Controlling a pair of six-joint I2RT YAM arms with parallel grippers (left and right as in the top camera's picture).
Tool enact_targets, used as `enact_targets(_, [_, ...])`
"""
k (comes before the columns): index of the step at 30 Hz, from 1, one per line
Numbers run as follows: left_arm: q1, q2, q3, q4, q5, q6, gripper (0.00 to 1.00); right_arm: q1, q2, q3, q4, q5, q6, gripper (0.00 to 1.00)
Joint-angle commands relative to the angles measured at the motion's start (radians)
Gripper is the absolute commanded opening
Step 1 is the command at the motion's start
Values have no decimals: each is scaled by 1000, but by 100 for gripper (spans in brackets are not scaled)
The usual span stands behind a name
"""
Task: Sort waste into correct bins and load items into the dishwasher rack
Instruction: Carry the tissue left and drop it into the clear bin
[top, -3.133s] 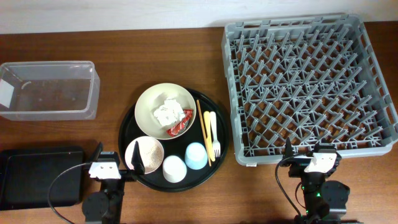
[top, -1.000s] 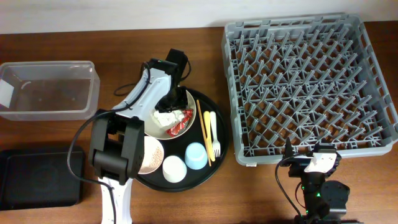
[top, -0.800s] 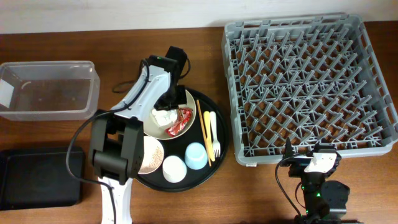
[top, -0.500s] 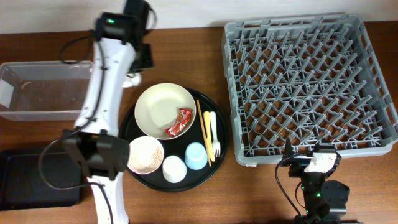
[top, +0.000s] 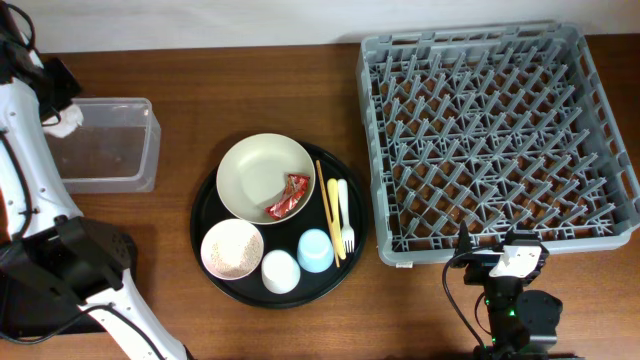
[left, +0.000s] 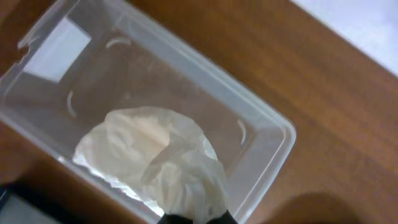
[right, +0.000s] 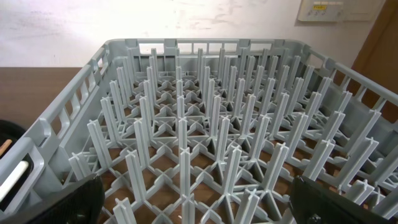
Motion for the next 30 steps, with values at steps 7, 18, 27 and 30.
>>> enact_targets(7, [31,0,-480,415,-215,19,0,5,-6,-7,-3,8,1,98])
enact_targets(18, [65,0,-646,614,-211,19,43,5,-6,-7,-3,8,1,98])
enact_targets(27, [-20,-363,-627,425,4,-45,44,5,-6,-7,-3,8,1,98])
enact_targets(30, [-101,-504,-627,224,304,-45,42,5,-6,-7,-3,8,1,98])
